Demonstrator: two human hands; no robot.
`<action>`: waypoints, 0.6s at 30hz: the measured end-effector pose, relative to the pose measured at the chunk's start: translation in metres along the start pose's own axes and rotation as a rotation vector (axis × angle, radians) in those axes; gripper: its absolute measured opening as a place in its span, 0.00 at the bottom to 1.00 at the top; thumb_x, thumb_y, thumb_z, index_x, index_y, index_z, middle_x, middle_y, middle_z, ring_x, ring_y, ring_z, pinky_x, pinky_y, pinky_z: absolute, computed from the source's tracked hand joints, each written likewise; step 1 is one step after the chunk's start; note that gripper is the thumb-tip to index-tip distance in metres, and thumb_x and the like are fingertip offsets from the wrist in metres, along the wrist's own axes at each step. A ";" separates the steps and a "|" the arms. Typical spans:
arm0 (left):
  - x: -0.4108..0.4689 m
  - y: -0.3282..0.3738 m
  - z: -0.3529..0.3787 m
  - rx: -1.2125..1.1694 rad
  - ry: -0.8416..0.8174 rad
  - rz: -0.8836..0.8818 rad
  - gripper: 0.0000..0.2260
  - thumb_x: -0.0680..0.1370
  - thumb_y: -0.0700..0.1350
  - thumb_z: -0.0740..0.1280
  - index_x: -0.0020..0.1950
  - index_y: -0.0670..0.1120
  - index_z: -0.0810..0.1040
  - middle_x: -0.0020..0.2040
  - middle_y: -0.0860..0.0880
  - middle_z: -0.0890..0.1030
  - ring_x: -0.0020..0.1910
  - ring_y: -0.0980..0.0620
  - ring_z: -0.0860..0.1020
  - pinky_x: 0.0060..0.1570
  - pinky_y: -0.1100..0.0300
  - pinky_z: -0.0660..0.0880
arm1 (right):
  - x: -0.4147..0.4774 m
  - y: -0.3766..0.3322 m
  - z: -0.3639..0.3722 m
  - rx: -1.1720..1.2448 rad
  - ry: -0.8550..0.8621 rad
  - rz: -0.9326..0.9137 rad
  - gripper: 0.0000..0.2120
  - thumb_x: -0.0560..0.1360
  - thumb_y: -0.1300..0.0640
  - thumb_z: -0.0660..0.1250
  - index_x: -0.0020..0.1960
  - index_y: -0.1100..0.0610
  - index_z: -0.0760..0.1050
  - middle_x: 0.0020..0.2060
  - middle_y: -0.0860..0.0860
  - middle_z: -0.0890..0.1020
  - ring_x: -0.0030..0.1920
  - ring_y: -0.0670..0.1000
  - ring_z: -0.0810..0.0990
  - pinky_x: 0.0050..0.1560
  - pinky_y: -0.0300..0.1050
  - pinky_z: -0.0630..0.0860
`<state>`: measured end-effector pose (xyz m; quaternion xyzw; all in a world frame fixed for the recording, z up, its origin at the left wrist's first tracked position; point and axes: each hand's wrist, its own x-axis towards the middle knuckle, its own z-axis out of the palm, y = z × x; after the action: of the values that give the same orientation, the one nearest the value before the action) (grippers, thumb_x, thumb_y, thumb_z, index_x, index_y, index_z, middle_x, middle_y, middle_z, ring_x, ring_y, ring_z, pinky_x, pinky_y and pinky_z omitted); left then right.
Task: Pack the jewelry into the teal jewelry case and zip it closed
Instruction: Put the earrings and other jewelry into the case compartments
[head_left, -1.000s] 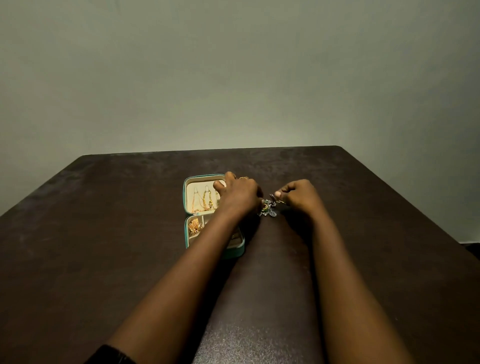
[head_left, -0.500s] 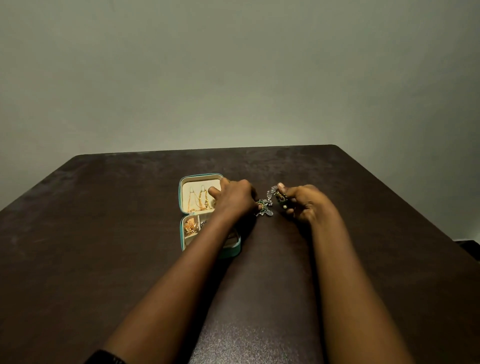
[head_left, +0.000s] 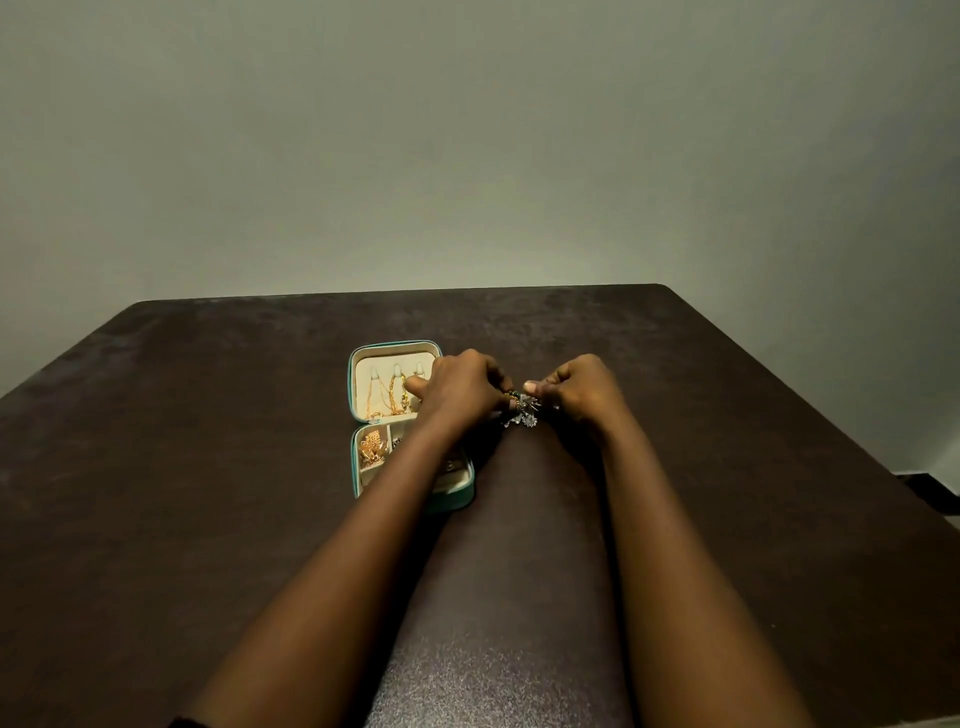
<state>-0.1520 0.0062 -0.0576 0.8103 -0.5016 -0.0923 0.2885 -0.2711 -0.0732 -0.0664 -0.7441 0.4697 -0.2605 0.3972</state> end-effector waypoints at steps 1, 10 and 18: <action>0.001 -0.002 0.000 -0.021 -0.008 -0.001 0.04 0.70 0.48 0.74 0.43 0.53 0.81 0.45 0.51 0.83 0.55 0.49 0.75 0.61 0.45 0.64 | -0.001 0.000 0.000 -0.010 0.013 -0.003 0.14 0.69 0.56 0.74 0.32 0.65 0.78 0.28 0.55 0.76 0.29 0.46 0.72 0.30 0.37 0.65; 0.003 -0.005 0.002 -0.098 -0.008 0.020 0.06 0.76 0.48 0.68 0.51 0.56 0.82 0.49 0.54 0.84 0.58 0.52 0.75 0.63 0.42 0.62 | 0.004 0.004 -0.005 0.090 0.037 0.032 0.12 0.68 0.58 0.75 0.35 0.67 0.80 0.31 0.58 0.79 0.33 0.49 0.75 0.36 0.41 0.72; 0.000 -0.005 0.003 -0.166 -0.007 0.054 0.08 0.77 0.45 0.66 0.53 0.52 0.82 0.50 0.50 0.84 0.56 0.50 0.78 0.63 0.45 0.67 | -0.002 0.003 -0.009 0.522 -0.022 0.125 0.13 0.74 0.59 0.69 0.32 0.62 0.75 0.21 0.49 0.76 0.24 0.45 0.67 0.27 0.37 0.61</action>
<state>-0.1497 0.0068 -0.0628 0.7695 -0.5150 -0.1285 0.3552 -0.2805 -0.0752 -0.0637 -0.5891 0.4271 -0.3397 0.5960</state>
